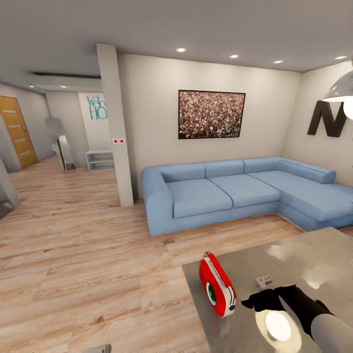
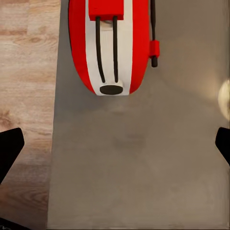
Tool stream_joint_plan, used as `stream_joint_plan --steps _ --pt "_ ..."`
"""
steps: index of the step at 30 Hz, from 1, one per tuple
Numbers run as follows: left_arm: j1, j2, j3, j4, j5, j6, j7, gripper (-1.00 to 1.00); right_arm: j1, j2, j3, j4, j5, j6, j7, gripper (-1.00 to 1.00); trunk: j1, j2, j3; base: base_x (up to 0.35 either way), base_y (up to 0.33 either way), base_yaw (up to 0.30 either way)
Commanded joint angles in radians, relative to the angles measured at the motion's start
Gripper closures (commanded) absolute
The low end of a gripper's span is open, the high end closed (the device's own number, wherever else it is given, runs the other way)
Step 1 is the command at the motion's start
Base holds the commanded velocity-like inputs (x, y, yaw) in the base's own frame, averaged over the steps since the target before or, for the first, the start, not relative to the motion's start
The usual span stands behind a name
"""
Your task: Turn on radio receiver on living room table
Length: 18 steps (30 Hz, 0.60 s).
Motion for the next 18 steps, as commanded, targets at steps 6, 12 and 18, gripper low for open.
stream_joint_plan --steps 6,12,18 --pt "0.000 0.000 0.000 -0.001 0.000 -0.002 0.001 1.00 0.000 0.000 0.001 0.000 0.000 0.000 0.000 -1.00 0.000 0.000 0.000 -0.026 -0.037 0.000" --pt "0.000 0.000 0.000 -0.002 0.000 -0.002 0.001 1.00 0.000 0.001 0.001 0.000 0.000 0.000 0.000 -1.00 0.000 0.000 0.000 -0.001 -0.001 0.000" --pt "0.000 0.000 0.000 -0.002 -0.001 -0.002 -0.001 1.00 0.000 0.001 0.001 0.036 0.001 -0.007 -0.002 -1.00 0.000 0.000 0.000 0.000 0.000 0.000"
